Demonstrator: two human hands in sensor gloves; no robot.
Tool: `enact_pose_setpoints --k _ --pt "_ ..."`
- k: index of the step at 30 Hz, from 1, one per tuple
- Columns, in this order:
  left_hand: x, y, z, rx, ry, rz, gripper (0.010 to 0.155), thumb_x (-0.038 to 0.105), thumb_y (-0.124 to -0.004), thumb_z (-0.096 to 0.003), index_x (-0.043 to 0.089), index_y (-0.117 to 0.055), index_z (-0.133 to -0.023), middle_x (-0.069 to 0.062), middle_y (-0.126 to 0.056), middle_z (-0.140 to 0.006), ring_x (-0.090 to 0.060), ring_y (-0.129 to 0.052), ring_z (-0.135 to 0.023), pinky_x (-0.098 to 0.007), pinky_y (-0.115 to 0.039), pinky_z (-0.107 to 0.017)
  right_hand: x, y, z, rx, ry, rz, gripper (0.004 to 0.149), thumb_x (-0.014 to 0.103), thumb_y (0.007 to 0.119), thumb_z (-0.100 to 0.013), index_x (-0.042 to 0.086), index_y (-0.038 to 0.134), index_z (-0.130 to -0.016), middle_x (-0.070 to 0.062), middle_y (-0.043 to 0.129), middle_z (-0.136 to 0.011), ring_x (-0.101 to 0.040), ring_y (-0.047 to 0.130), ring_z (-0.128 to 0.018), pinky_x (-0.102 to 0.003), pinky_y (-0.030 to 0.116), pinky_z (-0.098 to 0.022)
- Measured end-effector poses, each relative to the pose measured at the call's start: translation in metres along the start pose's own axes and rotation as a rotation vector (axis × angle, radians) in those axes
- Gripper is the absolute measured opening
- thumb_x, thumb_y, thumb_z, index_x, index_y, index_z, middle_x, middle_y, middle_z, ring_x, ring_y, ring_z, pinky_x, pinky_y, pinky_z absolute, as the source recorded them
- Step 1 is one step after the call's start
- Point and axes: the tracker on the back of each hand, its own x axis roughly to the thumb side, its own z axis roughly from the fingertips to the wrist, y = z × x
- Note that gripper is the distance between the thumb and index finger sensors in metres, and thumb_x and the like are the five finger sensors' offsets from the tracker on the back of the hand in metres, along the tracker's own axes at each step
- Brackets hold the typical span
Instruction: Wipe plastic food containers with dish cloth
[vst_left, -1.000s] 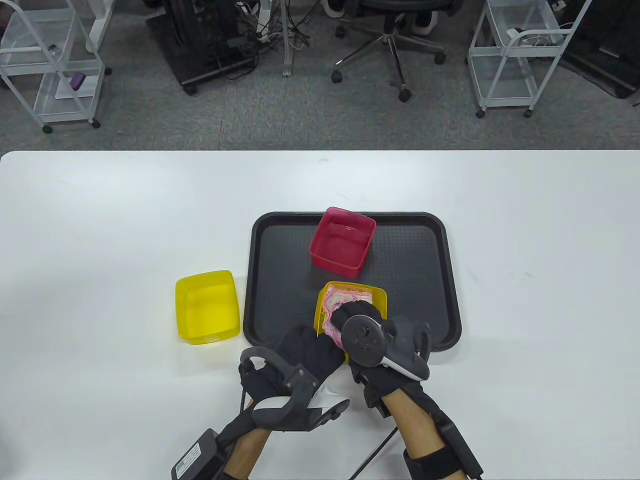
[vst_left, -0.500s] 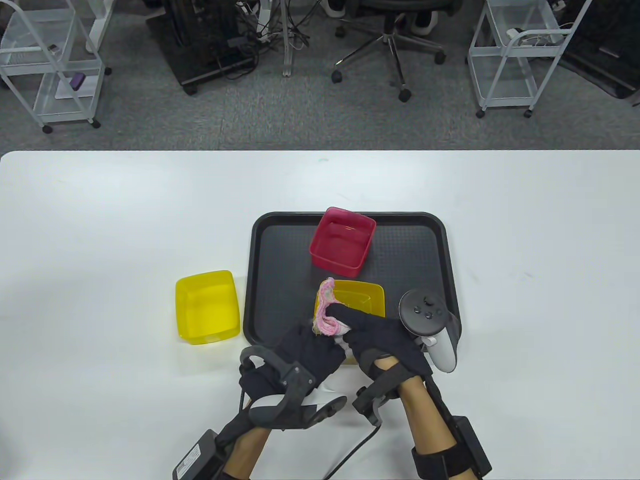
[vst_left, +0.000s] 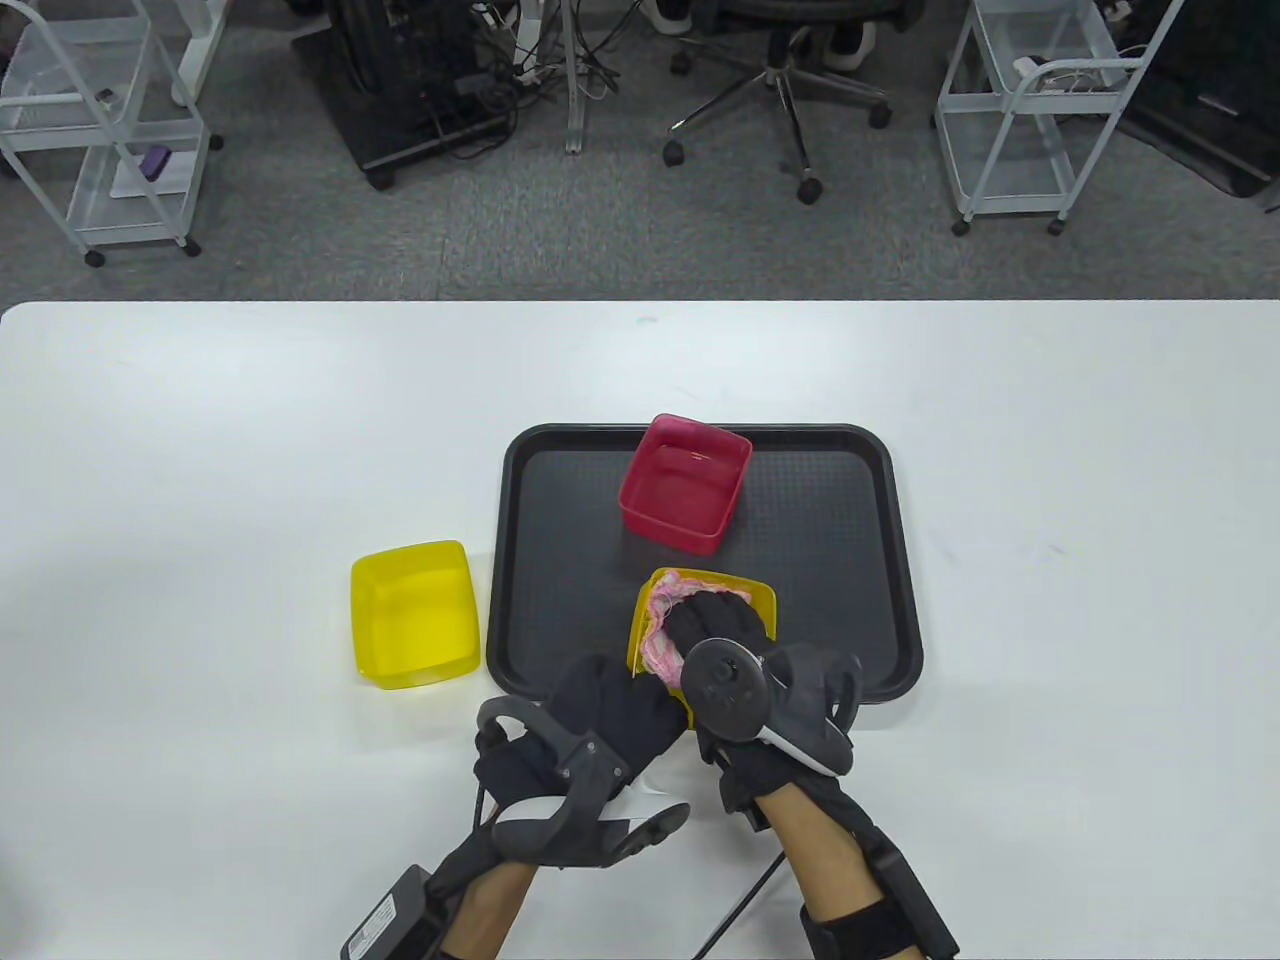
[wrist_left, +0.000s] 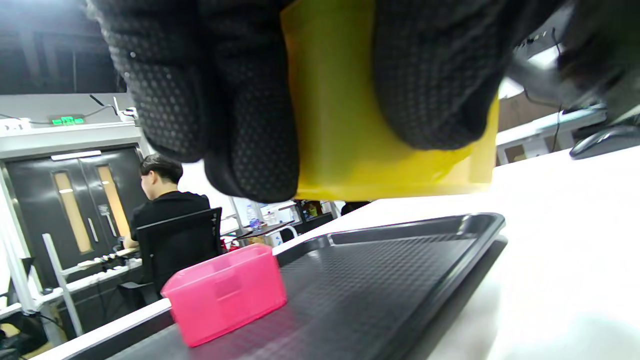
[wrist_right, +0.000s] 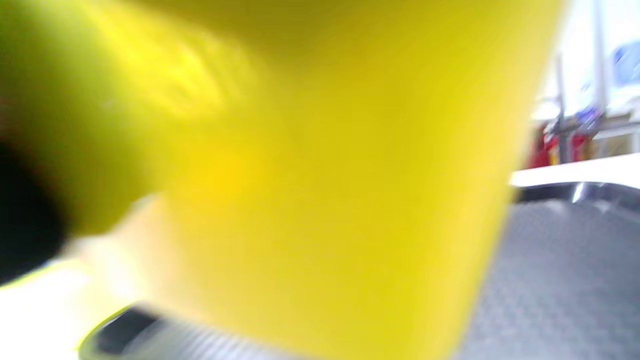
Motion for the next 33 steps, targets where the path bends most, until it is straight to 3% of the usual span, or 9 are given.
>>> enact_pose_setpoints --k 4,8,11,15,20,24,27,29,33 --pt "0.006 0.003 -0.003 0.01 -0.005 0.019 0.038 0.05 -0.089 -0.0417 0.032 -0.095 -0.075 0.01 -0.103 -0.073 -0.022 -0.111 -0.061 -0.039 -0.097 -0.057 -0.013 -0.004 -0.002 0.048 0.067 -0.215 0.043 0.006 0.076 -0.046 0.016 0.079 -0.088 -0.016 0.08 -0.096 -0.046 0.076 -0.084 -0.053 0.079 -0.054" --pt "0.007 0.002 -0.003 0.024 0.008 0.009 0.037 0.05 -0.09 -0.0417 0.032 -0.095 -0.074 0.009 -0.103 -0.072 -0.022 -0.112 -0.058 -0.039 -0.098 -0.055 -0.027 0.001 -0.004 0.206 0.104 -0.752 0.045 0.005 0.075 -0.047 0.011 0.075 -0.091 -0.025 0.072 -0.098 -0.051 0.07 -0.082 -0.056 0.076 -0.051" --pt "-0.005 -0.001 -0.001 0.026 0.053 0.011 0.036 0.05 -0.09 -0.0413 0.034 -0.095 -0.073 0.011 -0.103 -0.073 -0.022 -0.112 -0.061 -0.039 -0.097 -0.057 -0.035 0.008 -0.004 0.275 0.151 -0.946 0.045 0.006 0.075 -0.047 0.011 0.074 -0.092 -0.024 0.074 -0.097 -0.049 0.071 -0.081 -0.056 0.077 -0.05" --pt "-0.017 -0.009 0.001 -0.005 0.08 0.036 0.035 0.049 -0.091 -0.0409 0.036 -0.094 -0.073 0.013 -0.102 -0.076 -0.023 -0.11 -0.067 -0.04 -0.094 -0.062 -0.031 0.01 -0.004 0.299 0.168 -0.883 0.043 0.004 0.076 -0.045 0.01 0.08 -0.087 -0.022 0.08 -0.093 -0.049 0.076 -0.079 -0.056 0.078 -0.048" --pt "-0.017 -0.014 0.003 -0.025 0.065 -0.033 0.036 0.049 -0.091 -0.041 0.035 -0.095 -0.074 0.013 -0.102 -0.075 -0.022 -0.109 -0.067 -0.04 -0.094 -0.062 -0.003 0.004 -0.005 0.277 0.023 -0.337 0.042 0.003 0.076 -0.045 0.014 0.082 -0.084 -0.017 0.083 -0.094 -0.047 0.08 -0.083 -0.055 0.079 -0.053" --pt "-0.012 -0.011 0.002 -0.006 0.061 -0.028 0.037 0.049 -0.09 -0.0414 0.034 -0.095 -0.075 0.011 -0.102 -0.076 -0.022 -0.11 -0.066 -0.04 -0.094 -0.061 0.007 0.003 -0.002 0.171 -0.016 -0.133 0.041 0.001 0.076 -0.045 0.016 0.084 -0.083 -0.015 0.082 -0.095 -0.045 0.077 -0.087 -0.054 0.077 -0.057" --pt "-0.006 -0.008 0.0 0.005 0.054 -0.011 0.037 0.049 -0.09 -0.0418 0.034 -0.094 -0.075 0.012 -0.101 -0.077 -0.022 -0.11 -0.066 -0.039 -0.095 -0.061 0.005 0.004 -0.001 0.006 -0.002 0.024 0.042 0.003 0.077 -0.046 0.017 0.082 -0.085 -0.014 0.08 -0.097 -0.044 0.076 -0.088 -0.053 0.077 -0.058" --pt "-0.001 -0.007 -0.002 0.019 0.055 -0.015 0.037 0.048 -0.09 -0.0421 0.033 -0.094 -0.075 0.011 -0.101 -0.077 -0.022 -0.11 -0.065 -0.039 -0.095 -0.06 -0.002 0.003 -0.002 -0.102 0.008 0.019 0.042 0.004 0.077 -0.045 0.017 0.082 -0.085 -0.013 0.082 -0.095 -0.043 0.079 -0.086 -0.051 0.079 -0.056" --pt "0.007 -0.007 -0.004 0.036 0.039 -0.006 0.037 0.049 -0.09 -0.0423 0.031 -0.095 -0.075 0.009 -0.102 -0.074 -0.021 -0.112 -0.06 -0.039 -0.097 -0.057 -0.017 0.003 -0.004 -0.051 0.084 -0.275 0.042 0.005 0.077 -0.045 0.016 0.082 -0.085 -0.015 0.082 -0.095 -0.047 0.078 -0.083 -0.053 0.079 -0.053"
